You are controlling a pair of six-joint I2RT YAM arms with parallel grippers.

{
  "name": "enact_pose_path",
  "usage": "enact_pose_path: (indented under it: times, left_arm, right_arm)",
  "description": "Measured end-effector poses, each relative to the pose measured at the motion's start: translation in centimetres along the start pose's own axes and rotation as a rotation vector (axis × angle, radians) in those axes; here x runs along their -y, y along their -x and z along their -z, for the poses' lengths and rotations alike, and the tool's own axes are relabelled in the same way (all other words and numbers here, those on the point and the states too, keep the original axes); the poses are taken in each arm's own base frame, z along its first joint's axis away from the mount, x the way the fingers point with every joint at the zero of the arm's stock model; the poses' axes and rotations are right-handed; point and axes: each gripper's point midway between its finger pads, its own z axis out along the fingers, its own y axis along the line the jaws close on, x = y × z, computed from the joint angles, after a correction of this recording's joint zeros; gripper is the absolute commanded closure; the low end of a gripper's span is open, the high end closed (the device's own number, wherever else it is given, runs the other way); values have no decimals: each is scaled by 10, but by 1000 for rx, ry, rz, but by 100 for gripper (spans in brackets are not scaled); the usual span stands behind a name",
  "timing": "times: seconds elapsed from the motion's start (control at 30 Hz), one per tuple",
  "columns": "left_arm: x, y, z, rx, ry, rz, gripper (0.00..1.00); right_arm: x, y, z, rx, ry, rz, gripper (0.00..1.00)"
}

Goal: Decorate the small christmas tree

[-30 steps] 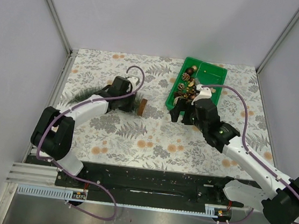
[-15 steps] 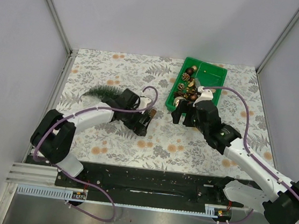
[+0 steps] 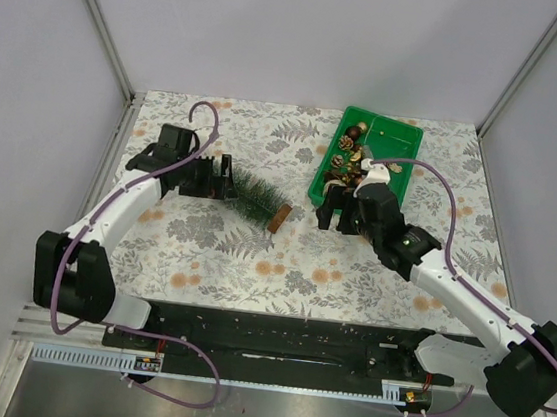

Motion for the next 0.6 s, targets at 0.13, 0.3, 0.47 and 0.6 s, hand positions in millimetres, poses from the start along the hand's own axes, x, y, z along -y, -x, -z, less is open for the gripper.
enact_pose_path:
  times: [0.13,0.3,0.47,0.6]
  left_arm:
    - [-12,-17,-17,-60,33,129,3]
    - [-21,-25,-29,-81,80,212,19]
    - [-31,-13,-45,-47,115,248,64]
    - [-40,-12,-58,-41,143,274,71]
  right_arm:
    - [-2,-2,-1,-9,8,1,3]
    - [-5,-1,-2,-9,22,1,3]
    - [-7,0,-4,-3,30,3,3]
    - [-9,-1,-5,-9,45,9,3]
